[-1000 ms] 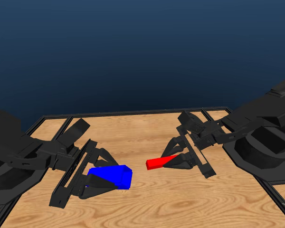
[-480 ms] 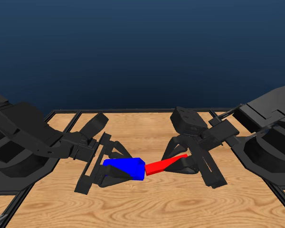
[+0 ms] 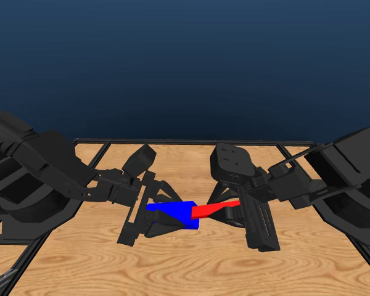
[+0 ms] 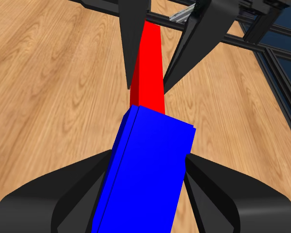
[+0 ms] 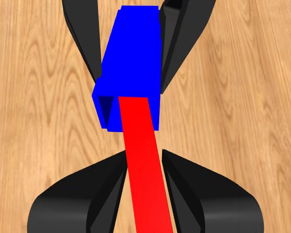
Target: Insert peg into socket
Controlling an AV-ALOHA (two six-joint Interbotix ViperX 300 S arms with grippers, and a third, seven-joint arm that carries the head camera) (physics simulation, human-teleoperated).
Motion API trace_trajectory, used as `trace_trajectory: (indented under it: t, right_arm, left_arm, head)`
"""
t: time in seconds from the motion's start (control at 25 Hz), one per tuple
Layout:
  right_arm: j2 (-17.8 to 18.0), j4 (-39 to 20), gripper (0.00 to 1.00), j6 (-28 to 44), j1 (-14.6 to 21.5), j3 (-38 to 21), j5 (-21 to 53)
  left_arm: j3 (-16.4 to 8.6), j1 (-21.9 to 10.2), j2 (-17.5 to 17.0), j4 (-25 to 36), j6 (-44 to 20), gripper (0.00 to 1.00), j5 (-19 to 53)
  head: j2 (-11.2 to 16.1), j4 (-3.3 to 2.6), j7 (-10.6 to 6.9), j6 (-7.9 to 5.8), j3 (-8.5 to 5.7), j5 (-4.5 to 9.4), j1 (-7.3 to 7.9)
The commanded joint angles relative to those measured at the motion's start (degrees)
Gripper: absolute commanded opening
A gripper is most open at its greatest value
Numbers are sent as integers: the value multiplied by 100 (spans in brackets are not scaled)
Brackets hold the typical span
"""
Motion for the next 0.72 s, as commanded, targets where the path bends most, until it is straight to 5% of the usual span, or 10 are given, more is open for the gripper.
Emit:
trace_trajectory:
  t: [0.04, 0.24, 0.28, 0.44, 0.56, 0.72]
  right_arm:
    - [388, 11, 0, 36, -107, -481, -159]
    - [947, 153, 0, -139, -73, -999, -337]
    - [848, 206, 100, -61, -92, -990, -277]
    - [690, 396, 100, 112, -116, -539, -269]
    - [375, 462, 100, 318, -43, -112, -245]
    - [-191, 207, 100, 840, 28, 451, 17]
  left_arm:
    - [-189, -76, 28, 11, 18, 0, -172]
    - [-292, -50, 18, 53, -16, 0, 4]
    - [-197, -65, 69, 66, -39, 0, 91]
    - [-174, -34, -76, 68, -203, 0, 95]
    - [21, -42, 49, 111, -283, 0, 301]
    - [-53, 164, -162, 190, -435, 0, 566]
  head:
    - [18, 3, 16, 0, -61, -45, 10]
    - [17, -1, 21, 9, -67, -56, -14]
    - [20, -1, 24, 8, -67, -63, -12]
    - [16, 1, 14, 19, -70, -56, -10]
    - [9, 0, 19, 21, -73, -60, -19]
    - [2, -12, 56, 36, -78, -62, -84]
